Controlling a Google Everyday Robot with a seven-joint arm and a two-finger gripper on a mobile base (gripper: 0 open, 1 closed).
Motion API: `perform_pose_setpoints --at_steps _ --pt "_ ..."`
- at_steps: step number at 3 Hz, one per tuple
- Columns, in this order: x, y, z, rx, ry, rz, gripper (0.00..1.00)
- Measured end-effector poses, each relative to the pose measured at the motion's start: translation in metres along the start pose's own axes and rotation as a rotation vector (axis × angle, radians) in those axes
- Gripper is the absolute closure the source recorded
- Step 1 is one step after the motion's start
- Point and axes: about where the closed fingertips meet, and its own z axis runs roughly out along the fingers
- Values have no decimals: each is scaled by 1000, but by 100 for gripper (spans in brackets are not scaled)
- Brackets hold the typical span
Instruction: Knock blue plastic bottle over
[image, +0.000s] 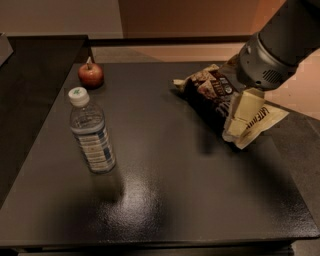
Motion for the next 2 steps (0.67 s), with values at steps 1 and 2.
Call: perform_pose_setpoints --at_steps 1,2 --pt "-37 -4 32 -65 -119 -63 0" --pt "-71 2 44 -133 -223 -123 0"
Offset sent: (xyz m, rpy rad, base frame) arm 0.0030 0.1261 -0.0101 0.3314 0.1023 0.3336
